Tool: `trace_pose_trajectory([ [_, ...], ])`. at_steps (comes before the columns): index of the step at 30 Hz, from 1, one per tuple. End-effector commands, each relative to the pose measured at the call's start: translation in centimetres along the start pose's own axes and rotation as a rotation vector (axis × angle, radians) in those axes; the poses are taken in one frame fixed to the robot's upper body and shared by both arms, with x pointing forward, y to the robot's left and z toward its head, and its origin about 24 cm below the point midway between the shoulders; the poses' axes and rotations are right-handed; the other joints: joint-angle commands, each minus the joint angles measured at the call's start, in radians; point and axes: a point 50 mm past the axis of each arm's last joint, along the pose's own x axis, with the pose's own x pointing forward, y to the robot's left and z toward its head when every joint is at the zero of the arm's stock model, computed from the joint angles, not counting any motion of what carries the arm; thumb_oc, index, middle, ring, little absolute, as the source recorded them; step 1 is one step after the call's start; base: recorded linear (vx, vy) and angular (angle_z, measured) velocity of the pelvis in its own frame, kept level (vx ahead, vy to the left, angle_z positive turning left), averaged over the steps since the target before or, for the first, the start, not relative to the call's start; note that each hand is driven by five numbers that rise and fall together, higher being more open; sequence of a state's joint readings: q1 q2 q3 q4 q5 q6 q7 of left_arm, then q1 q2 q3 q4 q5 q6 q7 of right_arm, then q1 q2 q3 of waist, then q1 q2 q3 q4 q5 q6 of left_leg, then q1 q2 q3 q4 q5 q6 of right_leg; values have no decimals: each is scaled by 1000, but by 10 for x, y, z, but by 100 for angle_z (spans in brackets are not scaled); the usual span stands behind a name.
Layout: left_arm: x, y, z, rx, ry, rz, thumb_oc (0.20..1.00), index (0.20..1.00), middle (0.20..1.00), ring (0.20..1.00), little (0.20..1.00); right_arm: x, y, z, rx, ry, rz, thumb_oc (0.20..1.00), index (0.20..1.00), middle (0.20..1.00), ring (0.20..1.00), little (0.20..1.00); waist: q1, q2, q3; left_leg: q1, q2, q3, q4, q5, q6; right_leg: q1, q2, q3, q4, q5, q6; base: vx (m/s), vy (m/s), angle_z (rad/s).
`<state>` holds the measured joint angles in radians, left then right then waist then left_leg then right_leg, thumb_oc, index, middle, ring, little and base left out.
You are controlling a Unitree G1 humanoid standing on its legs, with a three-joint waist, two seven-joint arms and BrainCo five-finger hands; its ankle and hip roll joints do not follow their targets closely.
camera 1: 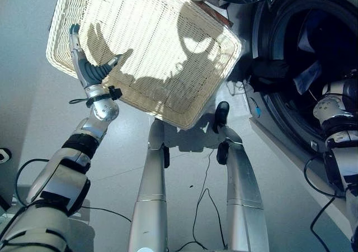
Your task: Put the clothes into the washing machine.
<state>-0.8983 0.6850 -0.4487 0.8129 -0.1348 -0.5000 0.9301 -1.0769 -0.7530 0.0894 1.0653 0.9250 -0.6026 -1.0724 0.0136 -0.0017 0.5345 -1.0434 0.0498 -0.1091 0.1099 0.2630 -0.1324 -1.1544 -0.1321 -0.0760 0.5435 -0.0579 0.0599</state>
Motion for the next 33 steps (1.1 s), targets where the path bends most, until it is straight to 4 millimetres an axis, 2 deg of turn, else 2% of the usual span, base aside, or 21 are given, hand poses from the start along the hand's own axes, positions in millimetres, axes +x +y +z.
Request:
trace_pose_trajectory([
  [1,22,10,11,-74,-16,80,1000,1000,1000,1000,1000,42,24,104,-55,-389,62,1000,1000,1000,1000,1000,-28,-50,-15,48,-60,47,114,-176,52,125,98,-44,-254,181,69,0,0,0],
  [2,24,8,13,-73,-16,67,1000,1000,1000,1000,1000,40,30,99,-152,-407,111,1000,1000,1000,1000,1000,-22,-49,-15,57,-60,44,115,-184,52,134,97,-46,-251,171,71,0,0,0],
  [5,30,2,20,-89,-31,59,1000,1000,1000,1000,1000,29,42,89,-254,-423,193,1000,1000,1000,1000,1000,-15,-42,-15,39,-68,39,113,-171,55,121,89,-52,-260,180,69,0,0,0],
  [8,29,-2,22,-97,-29,52,1000,1000,1000,1000,1000,18,51,79,-323,-445,259,1000,1000,1000,1000,1000,-12,-33,-15,47,-72,39,116,-181,57,127,87,-54,-255,169,68,0,0,0],
  [9,28,-8,25,-107,-33,46,1000,1000,1000,1000,1000,3,58,67,-395,-482,325,1000,1000,1000,1000,1000,-7,-27,-15,43,-78,41,119,-183,59,122,85,-57,-254,167,67,0,0,0],
  [14,25,-16,31,-127,-44,41,1000,1000,1000,1000,1000,-28,70,47,-598,-645,449,1000,1000,1000,1000,1000,-2,-14,-15,31,-84,47,124,-186,62,111,79,-63,-251,161,70,0,0,0],
  [18,24,-17,32,-137,-47,46,1000,1000,1000,1000,1000,-35,65,31,-675,-680,518,1000,1000,1000,1000,1000,-4,-7,-15,23,-84,55,128,-187,63,103,77,-64,-244,157,71,0,0,0],
  [23,22,-21,36,-146,-55,60,1000,1000,1000,1000,1000,-57,59,12,-757,-816,631,1000,1000,1000,1000,1000,-14,-5,-15,9,-82,68,132,-187,63,87,80,-60,-236,153,73,-14,9,4],
  [26,19,-22,37,-149,-57,75,1000,1000,1000,1000,1000,-79,55,2,-796,-894,726,1000,1000,1000,1000,1000,-24,-8,-15,5,-81,76,129,-185,62,80,83,-57,-236,153,75,-4,1,1],
  [33,13,-25,36,-150,-61,81,1000,1000,1000,1000,1000,-97,39,-22,-863,-947,872,1000,1000,1000,1000,1000,-35,-9,-15,-5,-79,87,136,-187,59,64,87,-51,-226,147,76,0,0,0],
])
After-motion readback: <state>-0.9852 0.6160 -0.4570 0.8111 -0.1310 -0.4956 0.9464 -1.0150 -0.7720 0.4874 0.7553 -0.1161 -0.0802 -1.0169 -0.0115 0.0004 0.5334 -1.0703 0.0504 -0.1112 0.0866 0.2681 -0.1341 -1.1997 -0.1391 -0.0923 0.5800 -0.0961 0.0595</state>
